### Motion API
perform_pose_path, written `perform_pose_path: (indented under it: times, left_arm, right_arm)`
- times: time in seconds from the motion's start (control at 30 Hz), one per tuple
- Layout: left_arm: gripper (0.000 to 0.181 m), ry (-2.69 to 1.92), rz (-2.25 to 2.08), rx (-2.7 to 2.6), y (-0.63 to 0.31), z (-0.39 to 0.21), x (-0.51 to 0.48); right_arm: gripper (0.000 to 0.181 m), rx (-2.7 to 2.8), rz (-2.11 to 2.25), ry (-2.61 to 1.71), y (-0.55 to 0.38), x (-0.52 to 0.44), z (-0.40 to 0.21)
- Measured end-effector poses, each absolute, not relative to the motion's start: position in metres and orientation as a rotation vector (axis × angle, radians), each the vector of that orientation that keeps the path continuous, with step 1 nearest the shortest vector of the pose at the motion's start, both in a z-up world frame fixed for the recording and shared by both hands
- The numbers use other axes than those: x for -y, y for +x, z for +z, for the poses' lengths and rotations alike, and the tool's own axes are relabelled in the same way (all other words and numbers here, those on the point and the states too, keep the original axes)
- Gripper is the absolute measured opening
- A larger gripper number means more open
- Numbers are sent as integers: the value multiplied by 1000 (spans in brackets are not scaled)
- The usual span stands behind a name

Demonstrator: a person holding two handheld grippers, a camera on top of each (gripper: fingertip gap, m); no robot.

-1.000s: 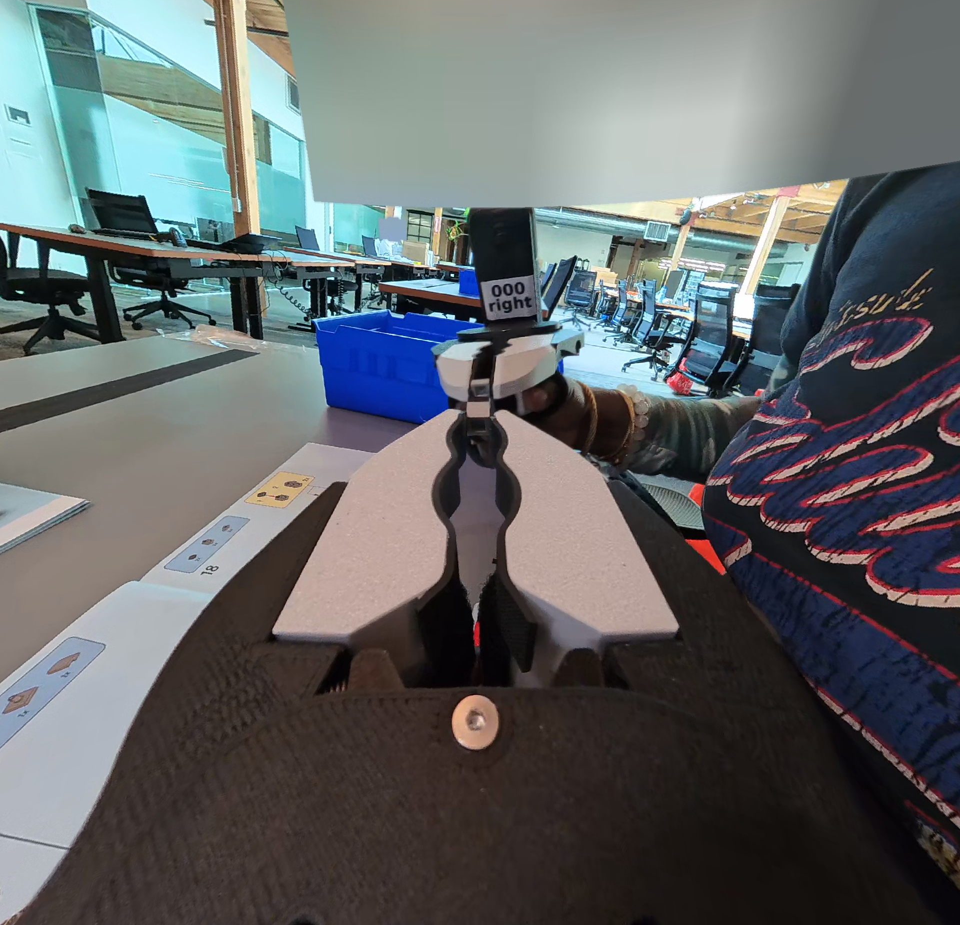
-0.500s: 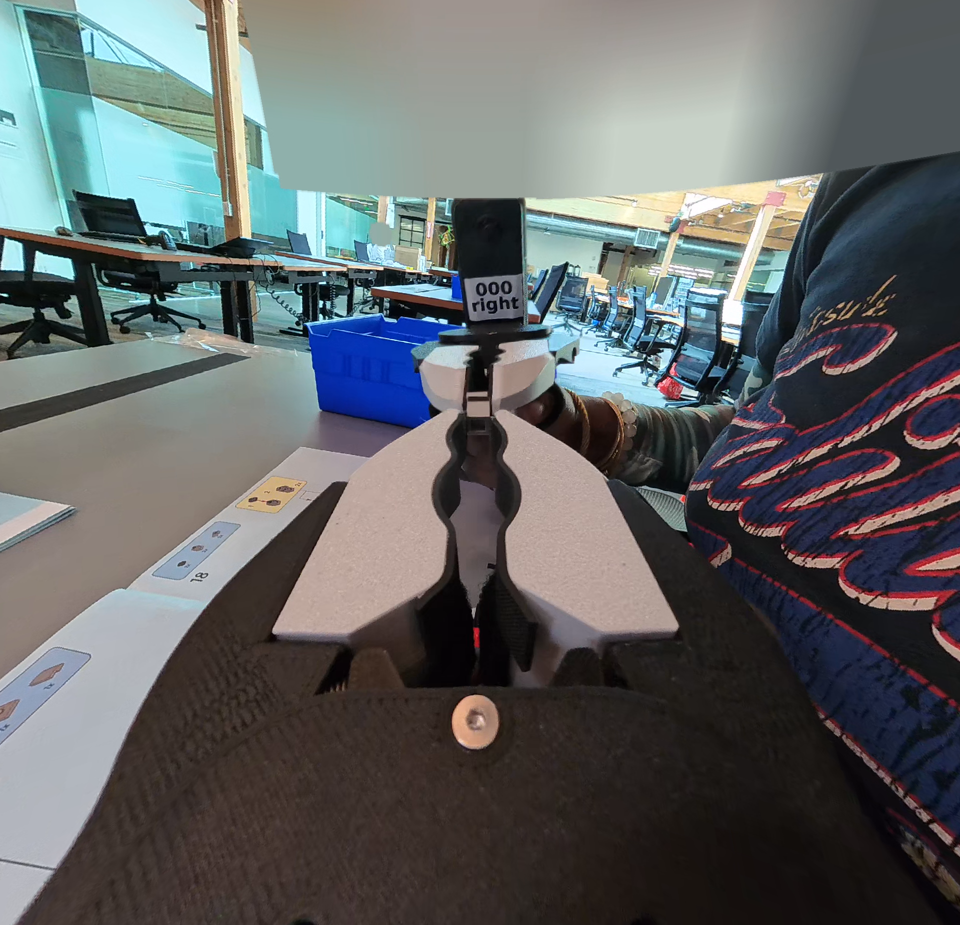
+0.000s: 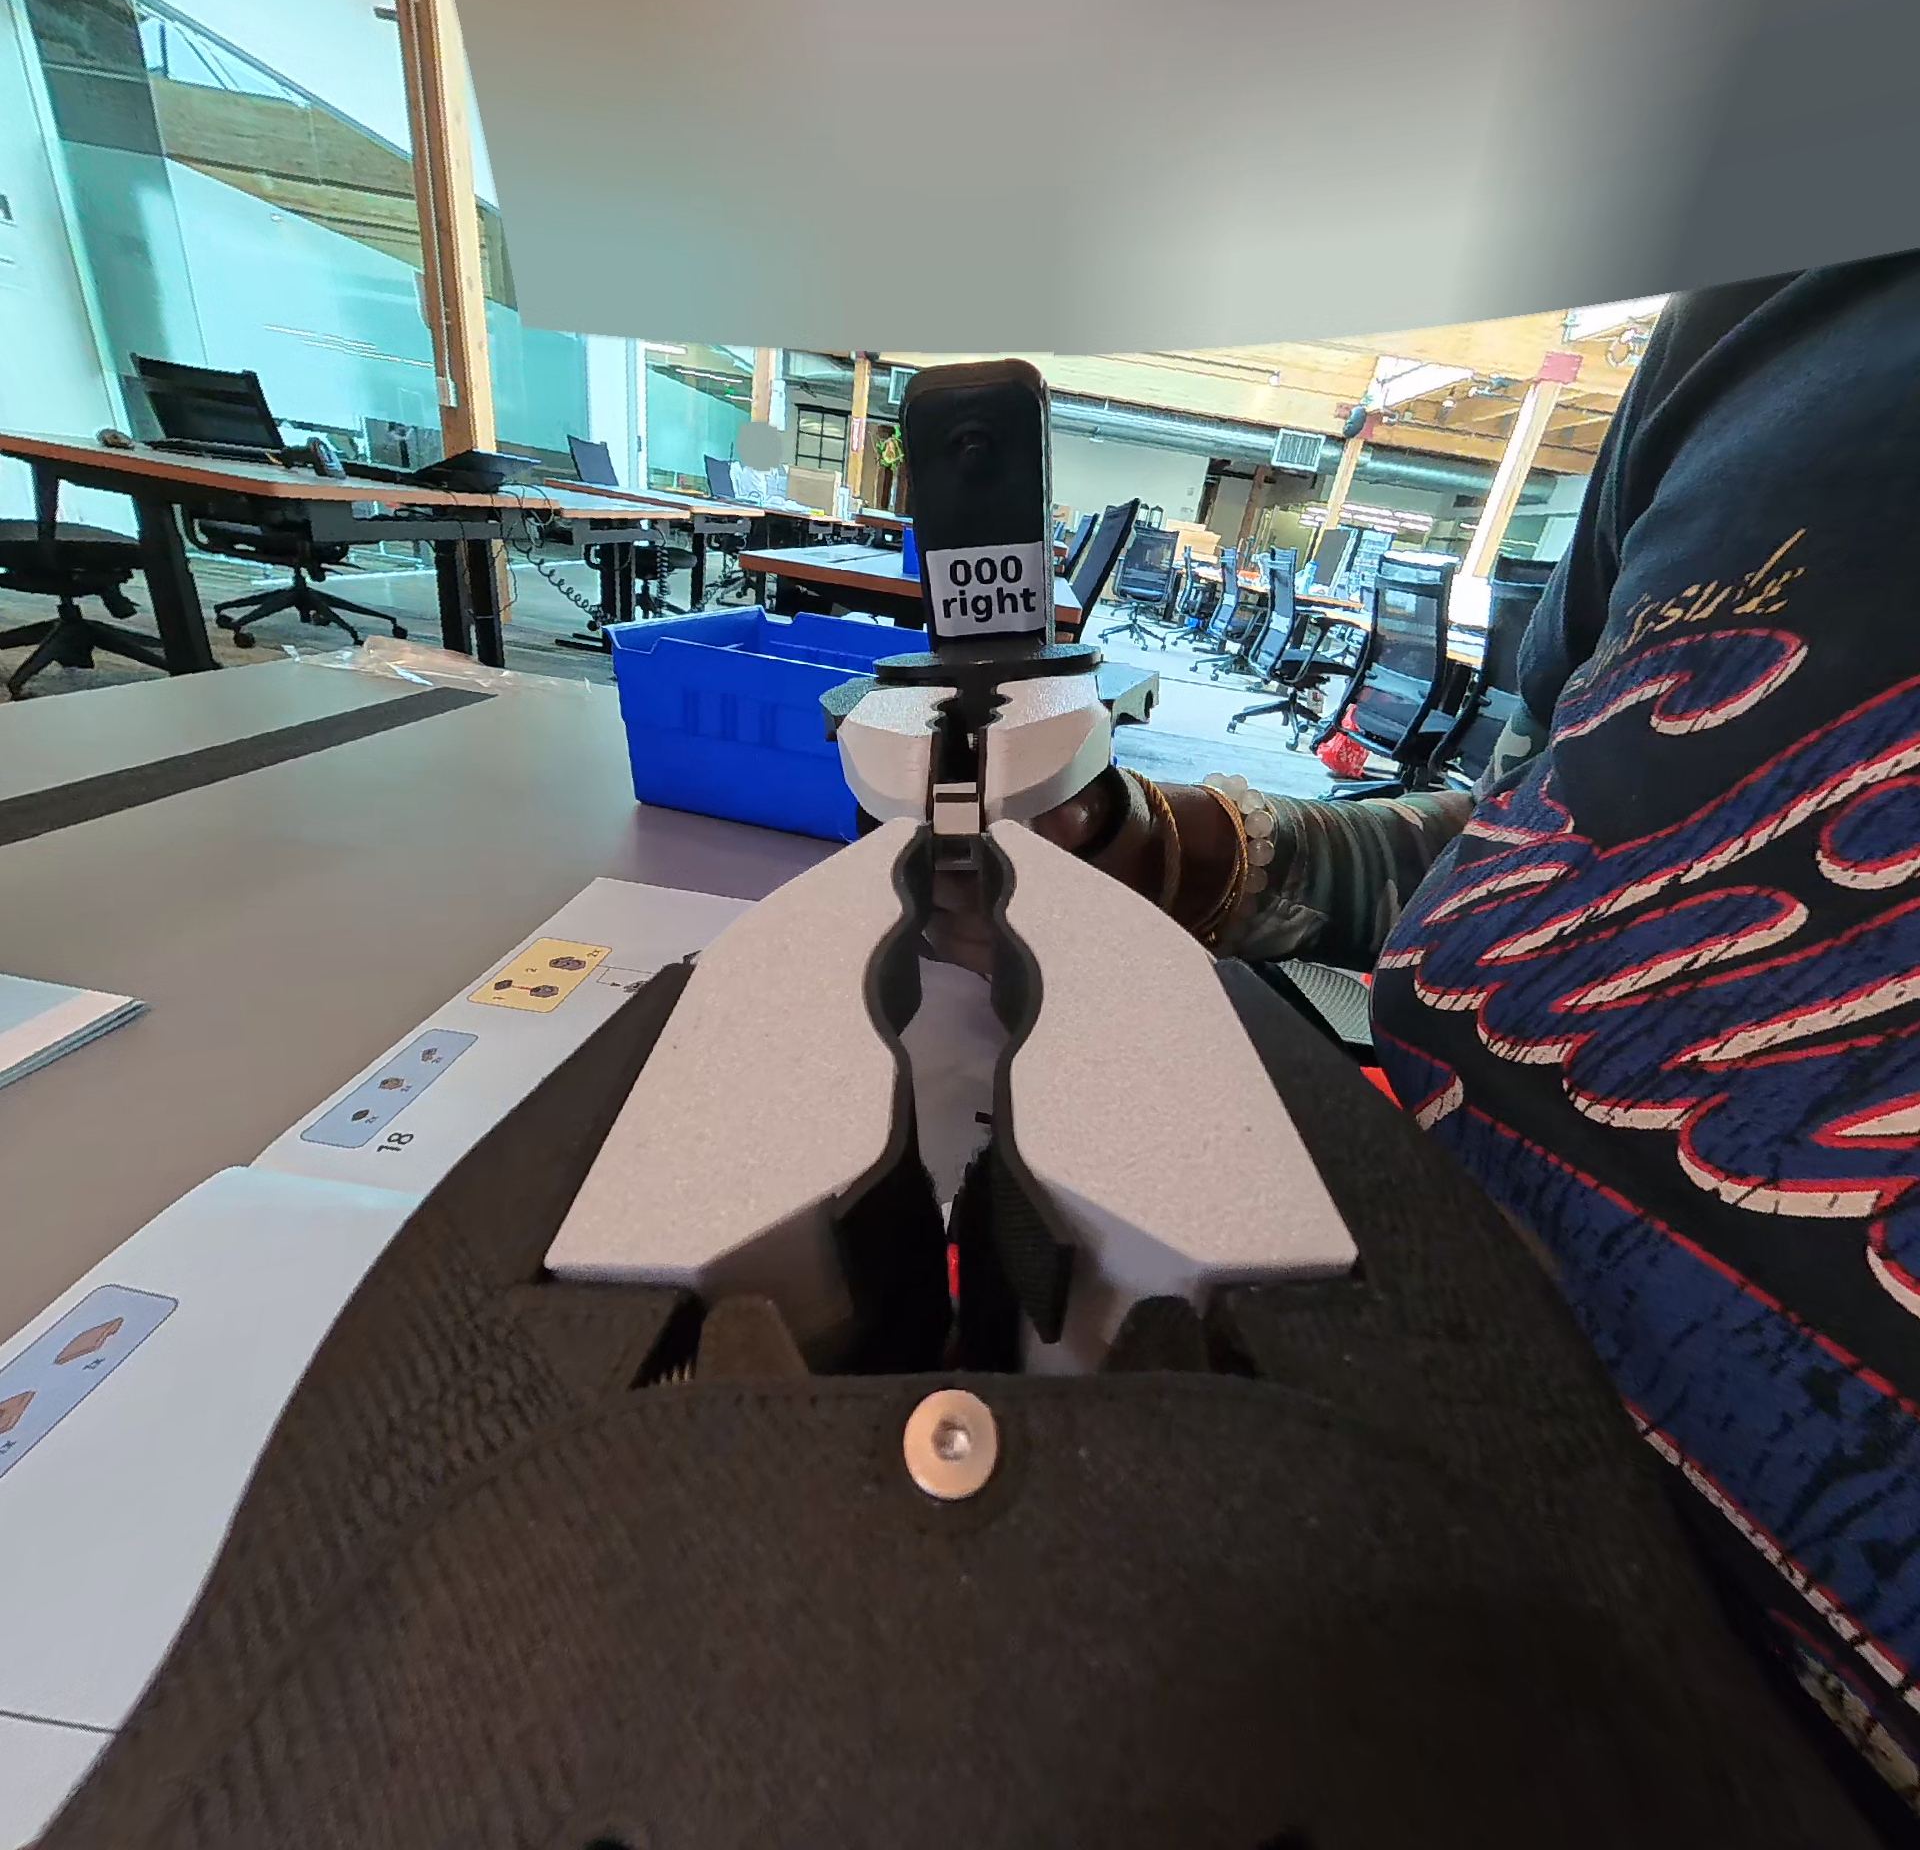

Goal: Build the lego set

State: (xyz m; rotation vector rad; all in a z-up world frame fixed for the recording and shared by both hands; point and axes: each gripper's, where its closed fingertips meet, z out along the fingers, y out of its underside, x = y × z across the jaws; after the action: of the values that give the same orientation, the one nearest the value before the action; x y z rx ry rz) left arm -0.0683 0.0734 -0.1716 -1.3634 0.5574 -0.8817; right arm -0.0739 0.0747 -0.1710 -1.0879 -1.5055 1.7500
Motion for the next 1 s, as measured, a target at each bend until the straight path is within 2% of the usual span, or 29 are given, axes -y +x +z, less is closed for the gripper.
perform_pose_path:
  times: [1.0]
  left_arm:
    - [7, -1372, -894, -583, -66, -174, -73]
  right_arm:
    - [8, 1484, 1776, -1043, -71, -73, -172]
